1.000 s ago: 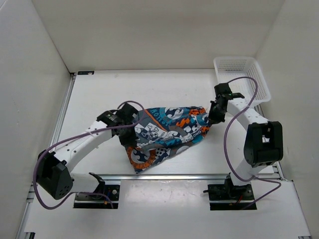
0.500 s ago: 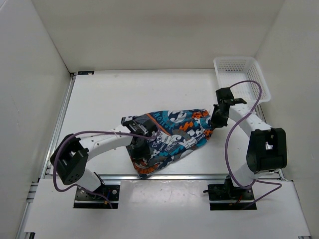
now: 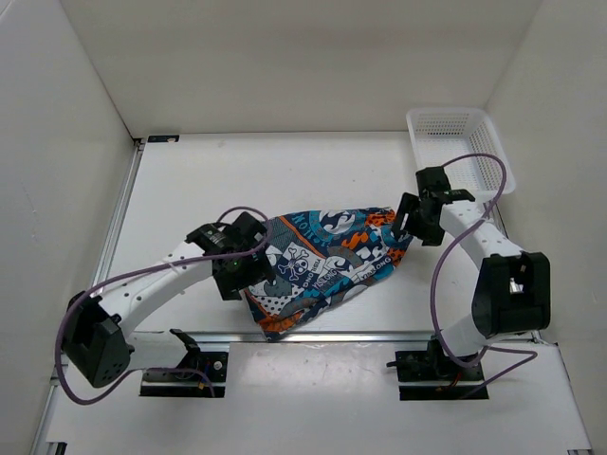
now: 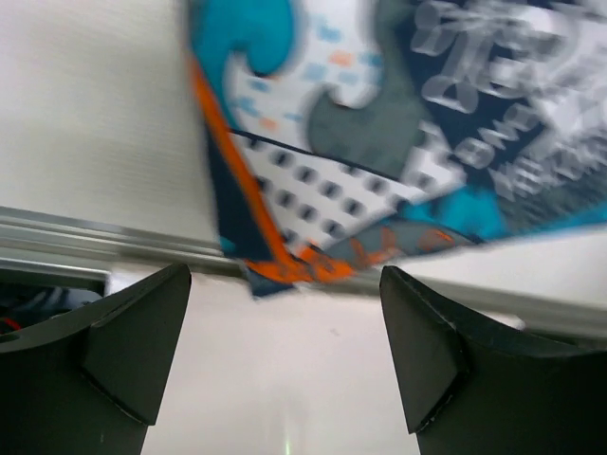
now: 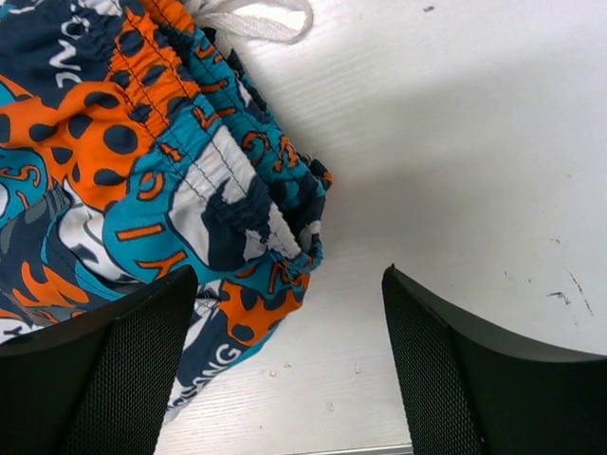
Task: Fold and stack the shorts
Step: Fold the shorts
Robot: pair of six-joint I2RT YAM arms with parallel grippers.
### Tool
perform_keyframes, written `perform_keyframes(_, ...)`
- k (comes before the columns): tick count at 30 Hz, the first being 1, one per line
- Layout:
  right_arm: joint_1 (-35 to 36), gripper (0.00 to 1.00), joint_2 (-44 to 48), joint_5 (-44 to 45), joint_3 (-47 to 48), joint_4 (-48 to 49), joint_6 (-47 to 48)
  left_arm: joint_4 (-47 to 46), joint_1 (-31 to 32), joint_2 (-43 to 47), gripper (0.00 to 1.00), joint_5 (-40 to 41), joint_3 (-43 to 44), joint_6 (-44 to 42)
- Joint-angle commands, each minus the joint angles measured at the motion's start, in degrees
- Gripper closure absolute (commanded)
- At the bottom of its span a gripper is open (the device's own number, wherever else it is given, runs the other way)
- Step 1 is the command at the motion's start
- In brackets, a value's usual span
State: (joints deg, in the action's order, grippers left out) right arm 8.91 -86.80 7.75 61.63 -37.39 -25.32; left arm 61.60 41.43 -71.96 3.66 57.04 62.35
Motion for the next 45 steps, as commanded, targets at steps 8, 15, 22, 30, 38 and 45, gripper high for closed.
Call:
perform_keyframes(8,-2.0,0.28,4.3,-3.4,-4.8,2.2,-0.3,-11.2,0.9,-3.4,0.15,-6.7,-12.2,-1.4)
perform_keyframes(15,-2.0,0.51,3.1,-6.3,-6.3,6.4,-0.3,-13.1,3.2,-10.0,0.5,-4.6,-11.0,-0.8)
perform_keyframes(22,-2.0,0.76,-1.8,-10.2,-5.8,9.5,-0.3,-13.1,3.2,-11.4,0.81,-2.7,-9.2,-0.8)
perform_keyframes(30,-2.0,1.0,0.6,-9.6,-2.1,7.3,-0.8,-8.5,3.2,-5.2,0.9,-3.7,-5.6,-1.6)
perform_keyframes(38,-2.0,1.0,6.7,-5.3,3.8,3.8,-2.5,5.4,3.9,-0.2,0.9,-4.8,9.7,-11.2)
perform_keyframes(45,-2.0,1.0,6.0,-1.3,2.3,3.9,-3.8,-1.2,9.6,-3.2,0.9,-9.7,3.0,-11.0)
